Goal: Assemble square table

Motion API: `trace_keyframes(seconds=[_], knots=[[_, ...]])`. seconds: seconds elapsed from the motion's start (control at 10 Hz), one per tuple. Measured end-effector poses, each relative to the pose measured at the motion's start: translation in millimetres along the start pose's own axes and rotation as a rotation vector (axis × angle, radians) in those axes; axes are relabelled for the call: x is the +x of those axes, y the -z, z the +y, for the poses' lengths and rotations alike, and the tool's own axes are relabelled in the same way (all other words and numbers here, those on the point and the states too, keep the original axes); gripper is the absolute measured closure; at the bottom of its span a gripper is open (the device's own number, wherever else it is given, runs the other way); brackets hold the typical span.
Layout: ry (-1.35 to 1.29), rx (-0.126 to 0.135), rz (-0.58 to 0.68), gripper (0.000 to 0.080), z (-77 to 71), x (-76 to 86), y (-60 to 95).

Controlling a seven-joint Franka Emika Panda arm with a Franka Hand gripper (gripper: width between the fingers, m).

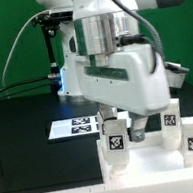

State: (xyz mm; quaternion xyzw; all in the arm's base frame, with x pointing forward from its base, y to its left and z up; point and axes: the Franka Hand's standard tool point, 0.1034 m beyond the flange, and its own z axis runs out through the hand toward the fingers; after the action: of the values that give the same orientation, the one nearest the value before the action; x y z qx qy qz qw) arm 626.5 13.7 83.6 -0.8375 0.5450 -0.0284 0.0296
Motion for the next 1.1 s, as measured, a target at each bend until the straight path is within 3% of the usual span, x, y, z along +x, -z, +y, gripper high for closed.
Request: trace_keyframes(seconds=[0.3,0.6,0.9,1.1], knots=[[0.226,-0.003,0.005,0.0150,1.4,2.7,-0.7],[0.629,-0.030,0.032,0.0150,1.8,0.9,-2.8],[0.586,-0.030,0.033,0.0179,2.4,1.9,-3.2],[0.453,-0.028,0.034,0.0519,2.6,1.6,-3.7]])
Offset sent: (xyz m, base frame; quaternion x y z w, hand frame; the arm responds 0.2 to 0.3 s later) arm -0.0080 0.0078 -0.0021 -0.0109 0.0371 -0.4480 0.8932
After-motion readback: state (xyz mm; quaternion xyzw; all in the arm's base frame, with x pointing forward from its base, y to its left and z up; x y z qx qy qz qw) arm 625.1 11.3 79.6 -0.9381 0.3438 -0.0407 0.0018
